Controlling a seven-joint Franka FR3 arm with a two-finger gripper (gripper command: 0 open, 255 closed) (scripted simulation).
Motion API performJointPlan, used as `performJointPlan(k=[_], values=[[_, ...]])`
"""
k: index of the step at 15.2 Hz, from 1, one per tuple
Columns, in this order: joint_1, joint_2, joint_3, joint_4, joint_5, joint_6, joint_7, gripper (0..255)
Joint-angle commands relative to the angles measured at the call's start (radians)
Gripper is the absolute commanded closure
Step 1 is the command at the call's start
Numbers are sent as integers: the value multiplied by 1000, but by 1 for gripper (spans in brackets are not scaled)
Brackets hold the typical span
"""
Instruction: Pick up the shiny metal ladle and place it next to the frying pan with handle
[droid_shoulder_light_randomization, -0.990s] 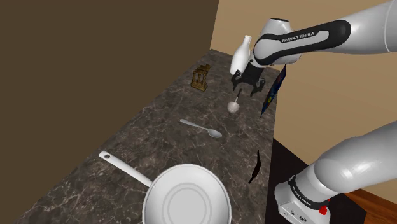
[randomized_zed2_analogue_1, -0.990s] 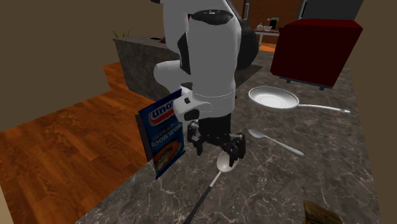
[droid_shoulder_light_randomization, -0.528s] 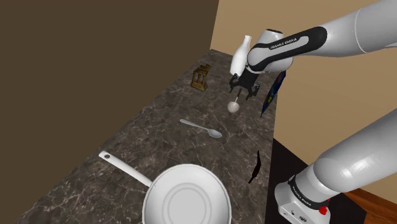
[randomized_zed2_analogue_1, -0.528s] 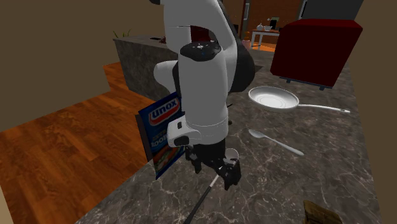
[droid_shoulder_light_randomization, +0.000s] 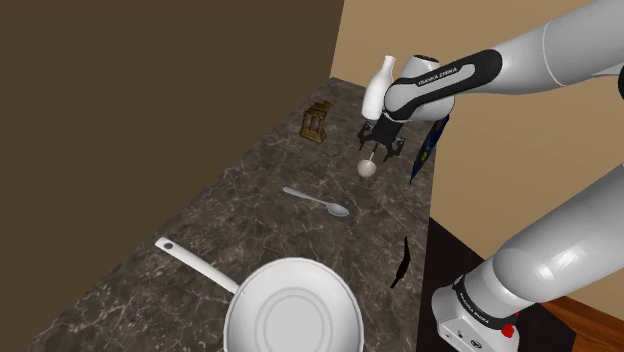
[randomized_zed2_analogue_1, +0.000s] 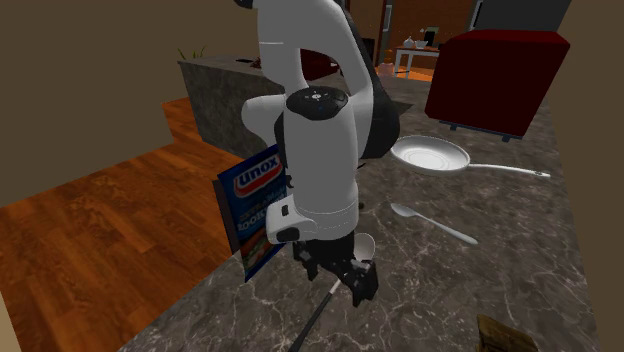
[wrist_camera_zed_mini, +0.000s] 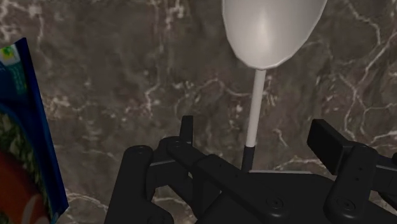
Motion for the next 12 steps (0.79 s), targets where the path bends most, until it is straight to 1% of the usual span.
performJointPlan(k=[1,3,4,12], values=[[0,0,0,0,0,1,0,0],[0,0,0,0,0,0,0,0],[0,0,0,0,0,0,0,255],[0,0,0,0,0,0,0,255]])
